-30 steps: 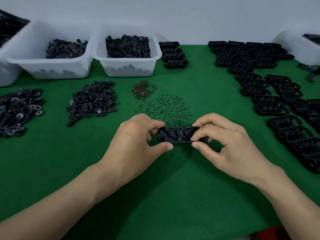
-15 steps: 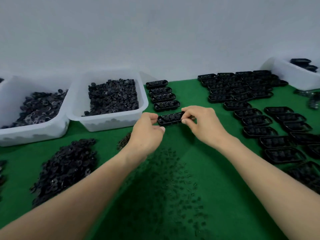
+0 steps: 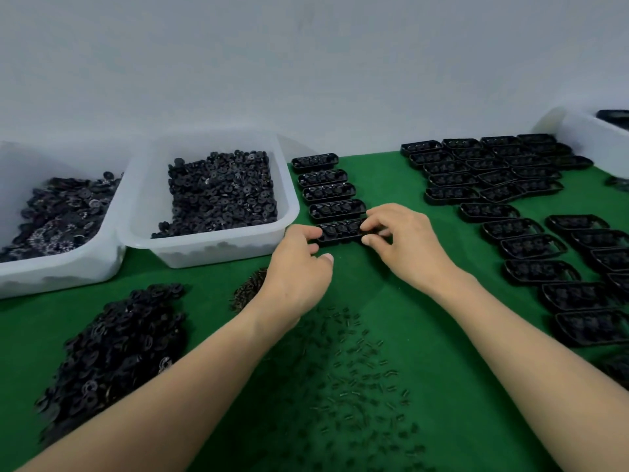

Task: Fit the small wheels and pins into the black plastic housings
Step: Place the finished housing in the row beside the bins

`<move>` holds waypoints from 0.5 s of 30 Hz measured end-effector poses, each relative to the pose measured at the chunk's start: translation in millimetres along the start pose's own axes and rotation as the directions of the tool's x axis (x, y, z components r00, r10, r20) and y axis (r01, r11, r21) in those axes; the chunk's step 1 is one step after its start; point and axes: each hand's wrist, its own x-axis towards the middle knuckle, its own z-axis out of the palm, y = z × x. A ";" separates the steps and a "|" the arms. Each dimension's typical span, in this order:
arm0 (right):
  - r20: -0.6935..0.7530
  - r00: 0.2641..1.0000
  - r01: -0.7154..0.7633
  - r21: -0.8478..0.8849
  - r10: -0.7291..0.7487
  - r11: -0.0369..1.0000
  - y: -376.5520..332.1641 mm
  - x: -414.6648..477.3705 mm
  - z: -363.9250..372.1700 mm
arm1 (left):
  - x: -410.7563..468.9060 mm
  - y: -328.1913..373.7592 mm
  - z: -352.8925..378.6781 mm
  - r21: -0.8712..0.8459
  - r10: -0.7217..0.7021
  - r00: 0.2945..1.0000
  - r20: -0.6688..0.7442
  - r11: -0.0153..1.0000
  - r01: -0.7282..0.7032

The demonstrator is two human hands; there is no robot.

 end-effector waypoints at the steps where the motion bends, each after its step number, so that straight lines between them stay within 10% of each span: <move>1: -0.001 1.000 -0.013 -0.017 0.013 1.000 -1.2 -0.8 -1.5 | -1.0 0.2 -0.4 0.008 0.009 1.000 0.009 1.000 -0.010; 8: -0.070 0.991 0.103 -0.145 -0.114 0.984 -57.2 -39.0 -17.9 | -36.0 7.8 -21.8 0.183 0.155 0.985 0.078 0.969 -0.167; 15: 0.269 0.910 0.312 0.062 -0.317 0.948 -171.5 -108.0 -5.5 | -146.0 -20.0 -116.6 0.265 0.354 0.932 -0.075 0.908 -0.324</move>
